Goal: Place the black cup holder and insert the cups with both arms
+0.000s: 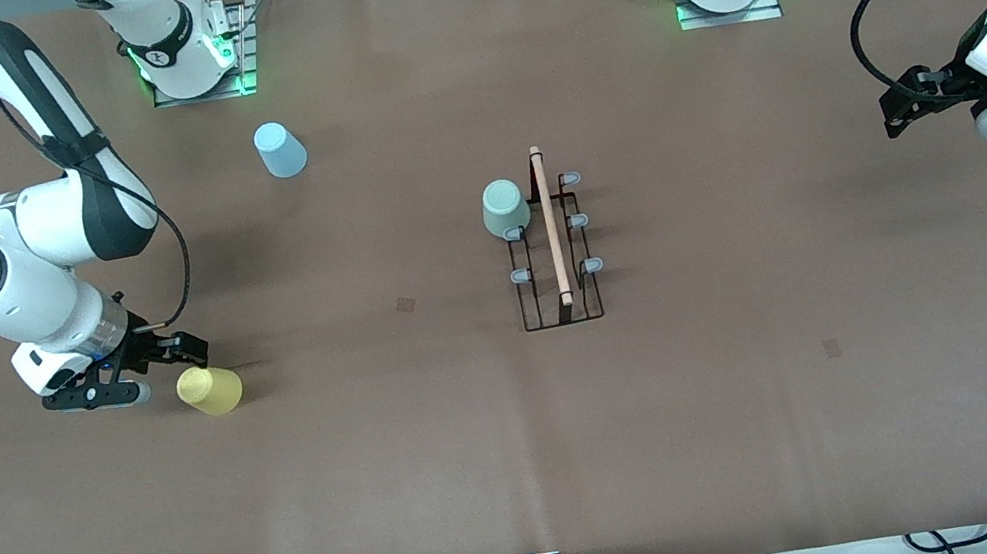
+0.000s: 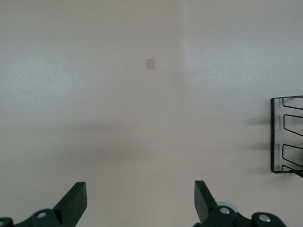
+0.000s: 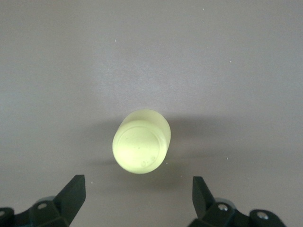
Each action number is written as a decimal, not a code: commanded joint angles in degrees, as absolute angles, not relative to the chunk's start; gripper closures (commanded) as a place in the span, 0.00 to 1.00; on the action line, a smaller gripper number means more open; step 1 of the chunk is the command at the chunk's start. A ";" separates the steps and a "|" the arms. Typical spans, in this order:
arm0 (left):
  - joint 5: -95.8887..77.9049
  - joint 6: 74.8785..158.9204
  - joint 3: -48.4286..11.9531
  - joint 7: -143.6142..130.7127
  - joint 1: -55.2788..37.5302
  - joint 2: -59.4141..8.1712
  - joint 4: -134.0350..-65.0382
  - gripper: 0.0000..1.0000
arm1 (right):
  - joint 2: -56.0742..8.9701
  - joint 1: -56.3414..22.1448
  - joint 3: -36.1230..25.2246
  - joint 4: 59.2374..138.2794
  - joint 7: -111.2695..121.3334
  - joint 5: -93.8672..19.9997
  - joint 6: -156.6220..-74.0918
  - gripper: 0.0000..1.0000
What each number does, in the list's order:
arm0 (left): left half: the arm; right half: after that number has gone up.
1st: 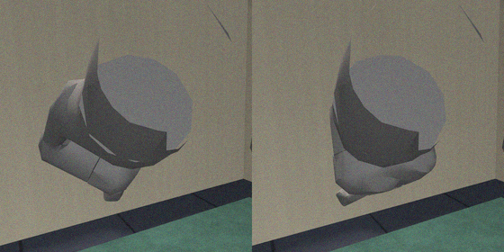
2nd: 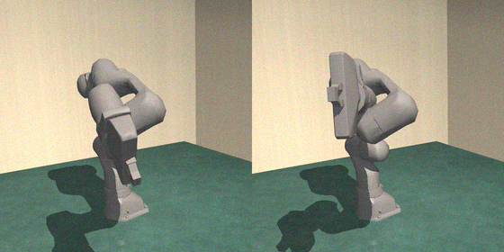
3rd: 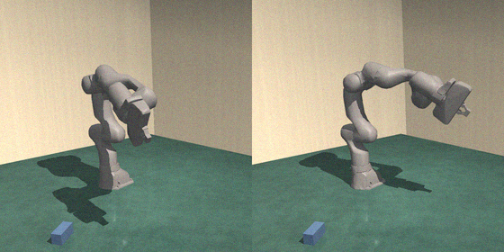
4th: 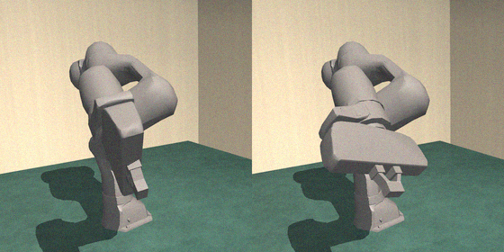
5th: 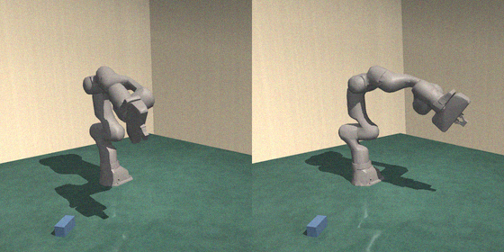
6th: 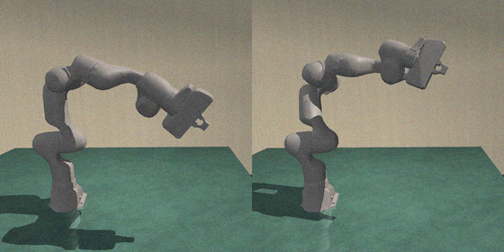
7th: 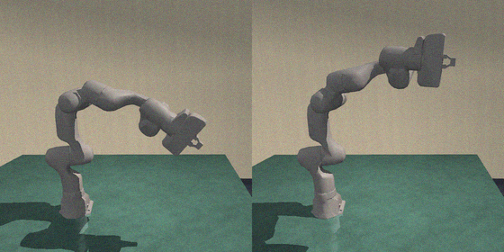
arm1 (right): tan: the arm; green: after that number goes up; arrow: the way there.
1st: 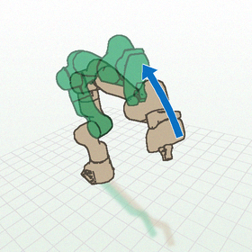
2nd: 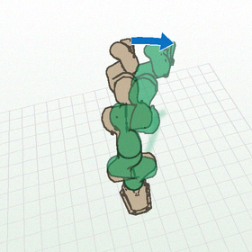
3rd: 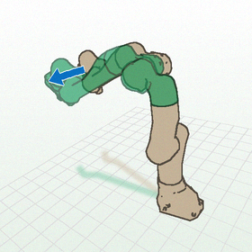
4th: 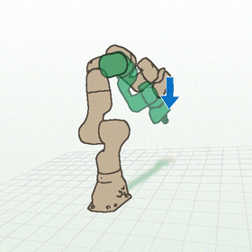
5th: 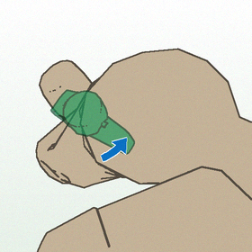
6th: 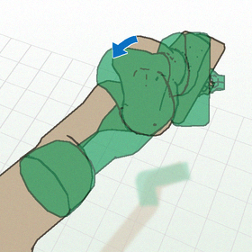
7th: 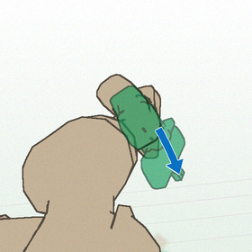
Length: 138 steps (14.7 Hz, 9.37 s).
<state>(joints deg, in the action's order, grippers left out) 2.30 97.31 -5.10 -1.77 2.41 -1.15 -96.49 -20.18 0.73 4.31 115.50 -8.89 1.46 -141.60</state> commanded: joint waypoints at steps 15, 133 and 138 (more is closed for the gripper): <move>1.23 97.12 -4.92 -0.26 2.64 -0.53 -97.21 0.00 | -28.48 1.85 4.83 112.06 -7.82 2.29 -149.59 0.00; 1.14 94.92 -5.10 -0.18 2.90 -0.44 -95.80 0.00 | -6.50 4.92 3.43 83.85 -0.88 2.37 -89.91 0.00; 1.14 94.92 -5.10 -0.18 2.90 -0.44 -95.80 0.00 | -6.50 5.19 3.43 83.85 -0.97 2.29 -89.65 0.00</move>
